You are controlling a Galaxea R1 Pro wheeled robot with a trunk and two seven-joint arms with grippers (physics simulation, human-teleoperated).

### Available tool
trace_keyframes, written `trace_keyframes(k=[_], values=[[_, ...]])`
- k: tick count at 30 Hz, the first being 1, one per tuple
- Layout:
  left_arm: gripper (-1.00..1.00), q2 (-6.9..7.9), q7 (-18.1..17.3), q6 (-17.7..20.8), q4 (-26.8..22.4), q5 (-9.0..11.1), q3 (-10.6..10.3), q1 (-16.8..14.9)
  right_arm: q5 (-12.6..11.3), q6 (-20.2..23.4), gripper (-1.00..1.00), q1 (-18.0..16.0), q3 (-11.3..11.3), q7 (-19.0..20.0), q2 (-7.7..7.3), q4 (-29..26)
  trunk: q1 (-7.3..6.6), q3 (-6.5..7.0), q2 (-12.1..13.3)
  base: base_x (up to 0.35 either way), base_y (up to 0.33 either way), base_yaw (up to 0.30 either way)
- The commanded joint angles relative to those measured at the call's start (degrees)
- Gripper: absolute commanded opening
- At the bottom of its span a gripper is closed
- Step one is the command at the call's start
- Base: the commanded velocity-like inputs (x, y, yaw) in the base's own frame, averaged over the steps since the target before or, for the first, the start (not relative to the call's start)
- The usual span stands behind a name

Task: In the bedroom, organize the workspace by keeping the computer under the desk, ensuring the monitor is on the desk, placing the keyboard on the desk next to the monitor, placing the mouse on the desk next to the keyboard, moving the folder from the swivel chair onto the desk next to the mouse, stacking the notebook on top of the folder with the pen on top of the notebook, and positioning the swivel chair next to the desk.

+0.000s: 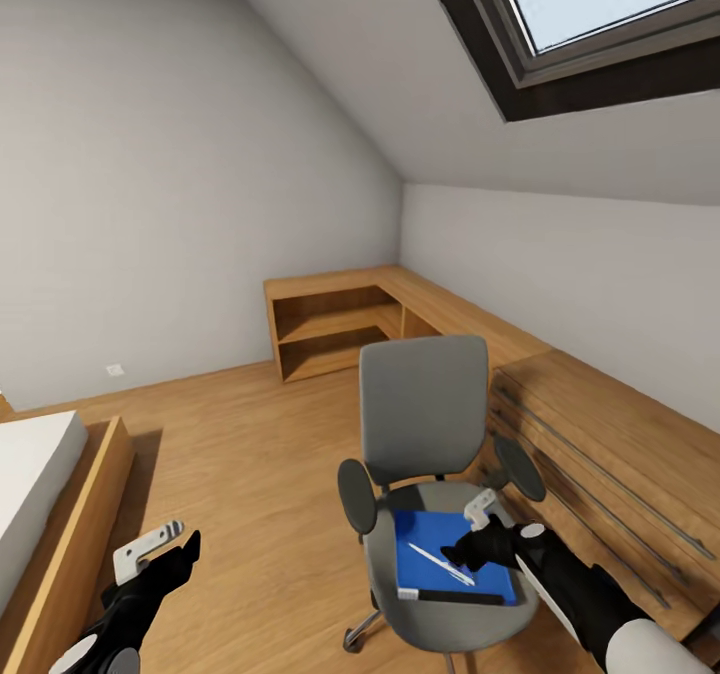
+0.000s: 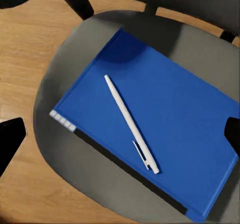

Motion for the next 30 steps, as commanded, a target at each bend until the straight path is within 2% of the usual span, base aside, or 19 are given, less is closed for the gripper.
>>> trace_keyframes(k=[1,2,5,17,19,21,24,30], values=[[1.0,0.02,0.4,0.2,-0.1,0.6,-0.1,0.0,-0.2,-1.3,1.0,0.0,0.1,1.0,-0.06,0.8,0.23,-0.24,-0.4,0.007,0.0,0.0],[1.0,-0.04,0.4,0.1,-0.1,0.6,-0.1,0.0,-0.3,-6.6,1.0,0.0,-0.1,3.6,0.05,4.4,0.45,-0.42,-0.8,0.002,0.0,0.0],[1.0,-0.08,0.3,0.1,-0.1,0.6,-0.1,0.0,-0.4,-12.8,1.0,0.0,-0.5,5.1,0.11,7.6,1.11,-0.96,-2.1,0.001,0.0,0.0],[1.0,-0.08,0.3,0.1,-0.1,0.6,-0.2,0.0,-0.4,-14.4,1.0,0.0,-2.6,5.1,0.16,8.3,3.74,-3.11,-6.9,0.0,0.0,0.0],[1.0,-0.08,0.3,0.1,-0.1,0.6,-0.2,0.0,-0.4,-14.4,1.0,0.0,-3.8,5.1,0.16,8.3,4.18,-3.47,-7.7,0.0,0.0,0.0],[1.0,-0.08,0.3,0.1,-0.1,0.6,-0.2,0.0,-0.4,-14.4,1.0,0.0,-6.1,5.1,0.16,8.2,4.62,-3.83,-8.5,0.0,0.0,0.0],[1.0,-0.08,0.3,0.0,-0.1,0.6,-0.2,0.0,-0.4,-14.4,1.0,0.0,-7.7,5.2,0.13,8.1,5.28,-4.37,-9.7,0.0,0.0,0.0],[1.0,-0.08,0.3,0.0,-0.1,0.6,-0.1,0.0,-0.4,-14.4,1.0,0.0,-9.3,5.2,0.07,8.1,6.6,-5.45,-12.1,0.0,0.0,0.0]])
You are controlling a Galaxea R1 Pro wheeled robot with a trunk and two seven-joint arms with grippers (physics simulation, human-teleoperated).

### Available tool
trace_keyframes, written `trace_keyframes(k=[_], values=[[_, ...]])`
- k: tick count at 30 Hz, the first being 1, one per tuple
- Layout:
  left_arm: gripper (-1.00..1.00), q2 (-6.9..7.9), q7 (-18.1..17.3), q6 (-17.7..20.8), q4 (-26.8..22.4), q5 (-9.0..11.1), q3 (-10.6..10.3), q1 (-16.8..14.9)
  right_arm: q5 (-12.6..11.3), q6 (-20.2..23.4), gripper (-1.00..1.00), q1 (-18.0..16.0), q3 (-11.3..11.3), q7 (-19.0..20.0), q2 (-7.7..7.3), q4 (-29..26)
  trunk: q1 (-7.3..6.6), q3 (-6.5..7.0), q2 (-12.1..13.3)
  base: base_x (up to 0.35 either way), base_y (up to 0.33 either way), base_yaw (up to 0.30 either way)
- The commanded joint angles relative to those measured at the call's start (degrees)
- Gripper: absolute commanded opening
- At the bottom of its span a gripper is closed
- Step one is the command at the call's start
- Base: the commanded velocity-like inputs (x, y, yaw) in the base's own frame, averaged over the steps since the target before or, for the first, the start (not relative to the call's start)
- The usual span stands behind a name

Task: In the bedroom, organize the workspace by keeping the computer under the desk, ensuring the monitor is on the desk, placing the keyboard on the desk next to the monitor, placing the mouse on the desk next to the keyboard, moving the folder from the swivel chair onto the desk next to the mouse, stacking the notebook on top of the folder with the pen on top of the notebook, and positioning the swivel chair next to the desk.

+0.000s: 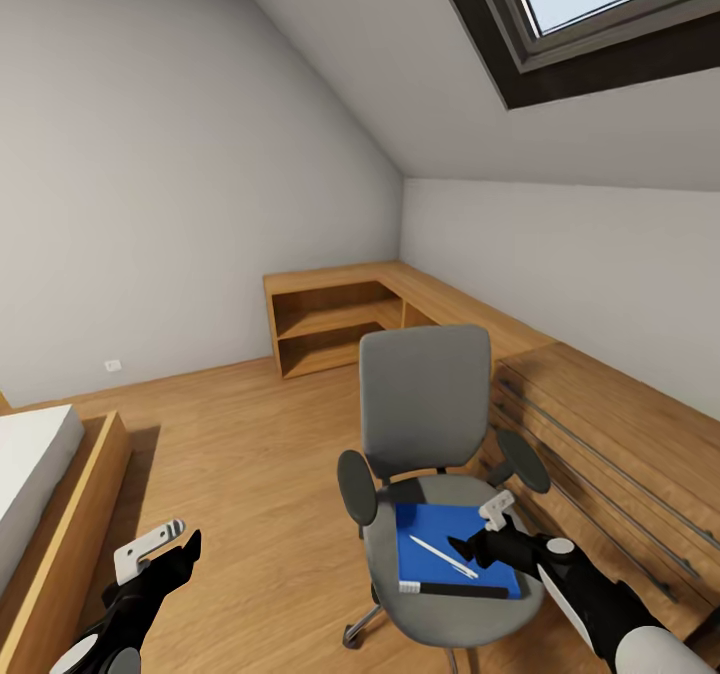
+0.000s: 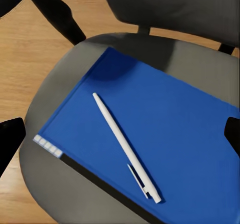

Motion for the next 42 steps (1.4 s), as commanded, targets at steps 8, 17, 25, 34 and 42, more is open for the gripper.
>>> trace_keyframes(k=[8,17,25,34,42], values=[[1.0,0.03,0.4,0.2,-0.1,0.6,0.0,0.0,-0.3,0.4,1.0,0.0,-1.0,0.2,-0.04,-0.1,1.77,-1.49,-3.3,0.0,0.0,0.0],[1.0,0.03,0.4,0.2,-0.1,0.6,-0.1,0.0,-0.8,0.7,1.0,-0.1,-6.3,0.3,0.03,1.5,3.75,-3.11,-6.9,0.0,0.0,0.0],[1.0,0.03,0.4,0.2,-0.1,0.6,-0.2,0.0,-1.1,2.4,1.0,-3.5,-8.4,-1.4,0.42,9.0,5.5,-4.55,-10.1,0.0,0.0,0.0],[1.0,0.03,0.4,0.2,-0.1,0.6,-0.2,0.0,-1.2,3.0,1.0,-4.0,-8.4,-1.9,0.54,9.3,7.48,-6.16,-13.7,0.0,0.0,0.0],[1.0,0.03,0.4,0.2,-0.1,0.6,-0.2,0.0,-1.1,5.6,1.0,-4.9,-8.4,-2.4,1.26,9.0,9.24,-7.6,-16.9,0.0,0.0,0.0]])
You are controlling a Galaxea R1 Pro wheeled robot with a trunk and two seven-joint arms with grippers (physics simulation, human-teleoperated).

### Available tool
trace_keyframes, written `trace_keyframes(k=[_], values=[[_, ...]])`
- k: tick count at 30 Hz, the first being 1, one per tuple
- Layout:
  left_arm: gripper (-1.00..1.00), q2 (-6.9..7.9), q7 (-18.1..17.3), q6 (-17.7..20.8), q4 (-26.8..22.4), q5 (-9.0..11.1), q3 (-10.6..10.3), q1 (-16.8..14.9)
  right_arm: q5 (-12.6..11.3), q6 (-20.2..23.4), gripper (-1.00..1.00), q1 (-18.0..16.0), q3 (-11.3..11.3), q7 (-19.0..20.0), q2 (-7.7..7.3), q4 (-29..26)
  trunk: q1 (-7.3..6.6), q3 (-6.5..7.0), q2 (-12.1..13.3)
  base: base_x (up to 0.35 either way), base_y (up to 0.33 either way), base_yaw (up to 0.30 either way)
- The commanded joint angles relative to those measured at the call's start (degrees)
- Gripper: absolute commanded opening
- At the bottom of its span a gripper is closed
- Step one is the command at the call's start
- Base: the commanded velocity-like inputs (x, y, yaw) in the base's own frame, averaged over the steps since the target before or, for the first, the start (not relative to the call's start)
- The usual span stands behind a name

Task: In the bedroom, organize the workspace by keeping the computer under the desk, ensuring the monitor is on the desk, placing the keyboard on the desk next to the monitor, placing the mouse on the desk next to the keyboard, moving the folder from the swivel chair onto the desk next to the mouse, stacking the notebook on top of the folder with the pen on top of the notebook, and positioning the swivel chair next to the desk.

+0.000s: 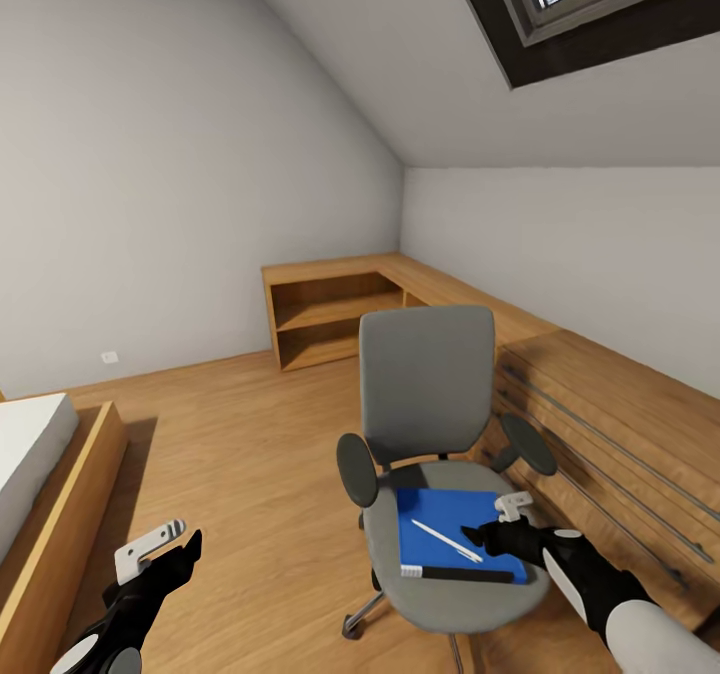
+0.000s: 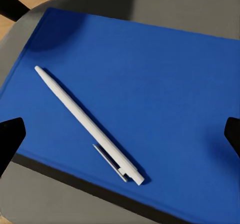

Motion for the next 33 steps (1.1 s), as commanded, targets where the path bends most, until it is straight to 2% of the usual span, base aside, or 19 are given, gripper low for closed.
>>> trace_keyframes(k=[1,7,10,11,13,33], values=[[1.0,0.03,0.4,0.2,-0.1,0.6,0.0,0.0,-0.2,0.4,1.0,0.0,0.2,-0.2,0.09,-0.2,0.23,-0.23,-0.4,0.0,0.0,0.0],[1.0,0.03,0.4,0.2,-0.1,0.6,-0.1,0.0,-0.2,0.9,1.0,-0.1,0.3,-2.8,1.34,-0.8,1.55,-1.31,-2.9,0.0,0.0,0.0],[1.0,0.03,0.4,0.2,-0.1,0.6,-0.1,0.0,-0.3,2.7,1.0,-0.1,0.3,-3.2,1.57,-1.8,2.2,-1.85,-4.1,0.0,0.0,0.0],[1.0,0.03,0.4,0.2,-0.1,0.6,-0.1,0.0,-0.3,4.2,1.0,-0.1,0.3,-3.3,1.61,-3.6,2.42,-2.03,-4.5,0.0,0.0,0.0],[1.0,0.03,0.4,0.2,-0.1,0.6,-0.2,0.0,-0.4,4.5,1.0,-0.1,0.3,-3.1,1.57,-4.1,2.86,-2.39,-5.3,0.0,0.0,0.0],[1.0,0.03,0.4,0.2,-0.1,0.6,-0.1,0.0,-0.4,5.2,1.0,-0.1,0.1,-2.9,1.52,-4.6,7.26,-5.98,-13.3,0.0,0.0,0.0]])
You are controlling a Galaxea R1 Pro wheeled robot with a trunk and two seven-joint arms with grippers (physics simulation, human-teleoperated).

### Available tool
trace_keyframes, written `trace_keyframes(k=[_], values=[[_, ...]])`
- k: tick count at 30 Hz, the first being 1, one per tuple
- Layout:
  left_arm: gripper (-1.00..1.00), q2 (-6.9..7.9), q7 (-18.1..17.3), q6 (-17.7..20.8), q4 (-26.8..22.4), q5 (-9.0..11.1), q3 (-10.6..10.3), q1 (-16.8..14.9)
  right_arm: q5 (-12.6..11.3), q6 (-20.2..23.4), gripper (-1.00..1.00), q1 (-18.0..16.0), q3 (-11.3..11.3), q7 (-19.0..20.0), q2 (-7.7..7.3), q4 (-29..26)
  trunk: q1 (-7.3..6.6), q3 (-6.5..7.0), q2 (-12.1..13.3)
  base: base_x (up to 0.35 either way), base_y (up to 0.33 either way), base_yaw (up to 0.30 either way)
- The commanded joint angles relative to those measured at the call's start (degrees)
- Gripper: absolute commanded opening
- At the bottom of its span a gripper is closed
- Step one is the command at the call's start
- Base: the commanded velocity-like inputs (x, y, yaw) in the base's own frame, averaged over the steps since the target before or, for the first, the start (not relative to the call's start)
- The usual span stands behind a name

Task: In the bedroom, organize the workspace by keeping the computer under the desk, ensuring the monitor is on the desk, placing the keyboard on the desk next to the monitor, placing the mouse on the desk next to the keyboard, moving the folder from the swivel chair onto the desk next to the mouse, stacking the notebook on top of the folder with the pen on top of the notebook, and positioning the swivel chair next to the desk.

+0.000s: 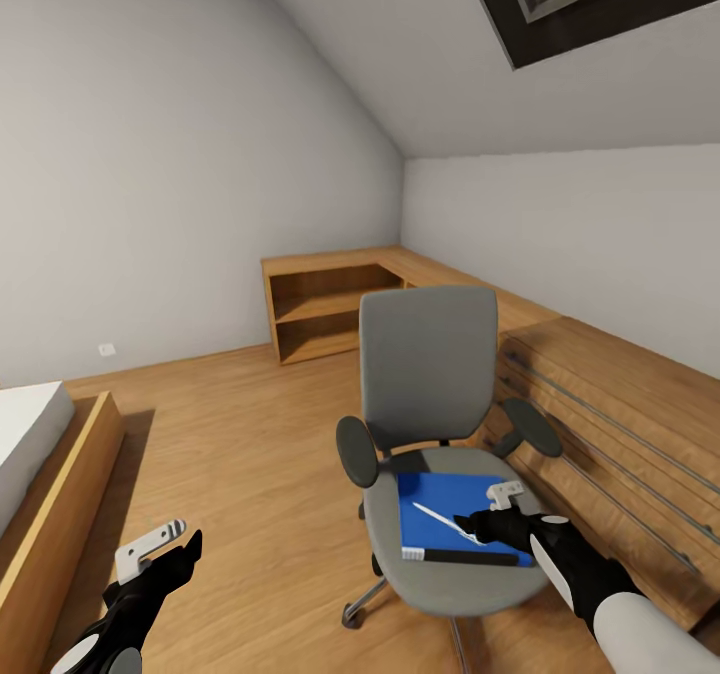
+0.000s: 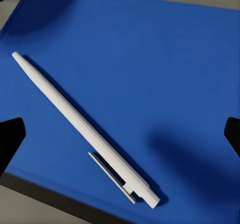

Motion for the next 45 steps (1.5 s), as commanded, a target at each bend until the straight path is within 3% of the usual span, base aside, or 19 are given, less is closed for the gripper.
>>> trace_keyframes(k=[1,16,45], values=[[1.0,0.03,0.4,0.2,-0.1,0.6,0.0,0.0,-0.3,0.3,1.0,0.0,0.2,0.0,-0.07,-0.1,0.23,-0.23,-0.4,0.0,0.0,0.0],[1.0,0.03,0.4,0.2,-0.1,0.6,0.0,0.0,-0.2,0.4,1.0,0.0,0.3,0.0,-0.09,-0.1,3.52,-2.92,-6.5,0.0,0.0,0.0],[1.0,0.11,0.5,0.2,-0.1,0.5,0.4,0.0,0.2,0.3,1.0,0.0,1.0,-0.3,0.68,-0.1,3.52,-2.92,-6.5,0.0,0.0,0.0]])
